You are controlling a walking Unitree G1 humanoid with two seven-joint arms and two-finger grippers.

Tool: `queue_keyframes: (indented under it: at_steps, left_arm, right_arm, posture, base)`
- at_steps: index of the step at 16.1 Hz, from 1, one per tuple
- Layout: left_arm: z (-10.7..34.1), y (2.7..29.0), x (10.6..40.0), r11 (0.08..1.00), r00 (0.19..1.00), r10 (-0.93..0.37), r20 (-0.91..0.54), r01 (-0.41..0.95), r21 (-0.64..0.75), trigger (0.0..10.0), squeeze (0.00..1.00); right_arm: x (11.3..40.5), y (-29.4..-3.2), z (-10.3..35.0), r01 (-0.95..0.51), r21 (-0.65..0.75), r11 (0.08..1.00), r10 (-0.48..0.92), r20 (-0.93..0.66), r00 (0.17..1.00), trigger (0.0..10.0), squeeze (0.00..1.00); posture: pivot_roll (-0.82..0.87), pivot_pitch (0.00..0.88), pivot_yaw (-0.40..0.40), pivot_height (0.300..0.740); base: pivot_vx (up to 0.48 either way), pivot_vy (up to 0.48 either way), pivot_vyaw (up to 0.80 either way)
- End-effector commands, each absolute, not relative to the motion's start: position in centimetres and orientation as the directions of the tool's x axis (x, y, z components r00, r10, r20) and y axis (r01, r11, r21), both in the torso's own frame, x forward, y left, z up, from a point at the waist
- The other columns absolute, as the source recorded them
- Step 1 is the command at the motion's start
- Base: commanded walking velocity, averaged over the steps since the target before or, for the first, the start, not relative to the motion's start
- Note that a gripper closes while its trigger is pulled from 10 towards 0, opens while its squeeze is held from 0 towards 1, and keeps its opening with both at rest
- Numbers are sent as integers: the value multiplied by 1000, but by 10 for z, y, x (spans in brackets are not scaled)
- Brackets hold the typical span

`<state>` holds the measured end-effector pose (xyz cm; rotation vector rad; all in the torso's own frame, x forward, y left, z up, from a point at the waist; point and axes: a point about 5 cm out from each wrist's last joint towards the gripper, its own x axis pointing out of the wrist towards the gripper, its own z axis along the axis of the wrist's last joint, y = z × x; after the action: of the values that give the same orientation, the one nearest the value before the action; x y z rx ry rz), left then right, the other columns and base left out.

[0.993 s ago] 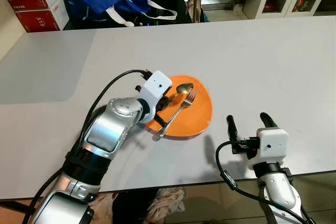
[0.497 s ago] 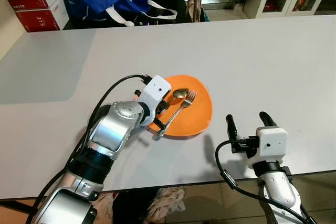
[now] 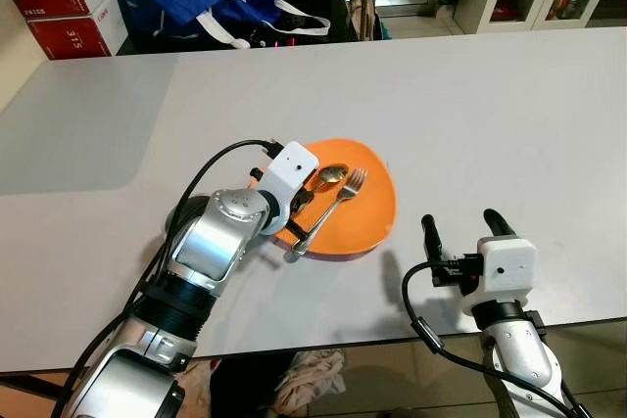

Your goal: Setting the table

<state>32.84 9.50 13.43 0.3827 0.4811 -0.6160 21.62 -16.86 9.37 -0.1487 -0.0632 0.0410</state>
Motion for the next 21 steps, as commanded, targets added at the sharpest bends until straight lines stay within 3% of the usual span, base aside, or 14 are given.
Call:
queue_keyframes:
  at_steps: [1, 8, 9, 10, 11, 12, 13, 14, 15, 17, 21]
  left_arm:
    - [142, 94, 333, 753, 730, -448, -516, 619, 222, 10000, 0]
    - [132, 94, 328, 759, 696, -445, -564, 627, 176, 10000, 71]
    - [130, 95, 329, 765, 702, -430, -568, 617, 183, 10000, 235]
    - [130, 95, 329, 767, 703, -426, -569, 615, 186, 10000, 235]
    - [129, 95, 329, 770, 703, -423, -571, 612, 183, 10000, 314]
    - [128, 96, 330, 772, 706, -415, -574, 608, 189, 10000, 478]
    - [127, 98, 330, 774, 708, -408, -576, 603, 193, 10000, 557]
    - [127, 99, 330, 776, 710, -403, -578, 600, 197, 10000, 792]
    - [126, 99, 330, 776, 711, -401, -578, 599, 198, 10000, 867]
    - [125, 101, 330, 781, 716, -389, -580, 590, 204, 10000, 1000]
    - [125, 103, 331, 784, 723, -380, -577, 583, 213, 10000, 1000]
  right_arm:
    - [217, -167, 93, -49, -156, 987, 57, 50, 997, 10000, 0]
    - [219, -166, 93, -51, -154, 987, 59, 47, 997, 10000, 0]
    - [219, -167, 92, -50, -155, 987, 58, 46, 997, 10000, 0]
    - [219, -167, 92, -50, -155, 987, 58, 46, 997, 10000, 0]
    - [219, -167, 92, -50, -155, 987, 57, 45, 997, 10000, 0]
    - [219, -167, 92, -50, -155, 987, 57, 43, 997, 10000, 0]
    - [219, -167, 91, -50, -155, 987, 57, 42, 997, 10000, 0]
    - [219, -167, 91, -51, -155, 987, 58, 41, 997, 10000, 0]
    - [219, -167, 91, -51, -155, 987, 58, 41, 998, 10000, 0]
    - [219, -167, 91, -53, -155, 986, 60, 39, 997, 10000, 0]
    - [220, -167, 91, -56, -156, 986, 63, 38, 997, 10000, 0]
  posture:
    - [-151, 34, 74, 736]
    - [-151, 29, 73, 736]
    - [-151, 29, 73, 736]
    - [-151, 29, 73, 736]
    - [-151, 29, 73, 736]
    - [-151, 26, 74, 736]
    - [-151, 26, 74, 736]
    - [-151, 26, 74, 736]
    - [-151, 26, 74, 736]
    - [-149, 26, 72, 736]
    - [-149, 29, 70, 736]
  base:
    - [0, 0, 0]
    - [0, 0, 0]
    - [0, 0, 0]
    - [0, 0, 0]
    - [0, 0, 0]
    - [0, 0, 0]
    - [0, 0, 0]
    - [0, 0, 0]
    - [0, 0, 0]
    - [0, 0, 0]
    - [0, 0, 0]
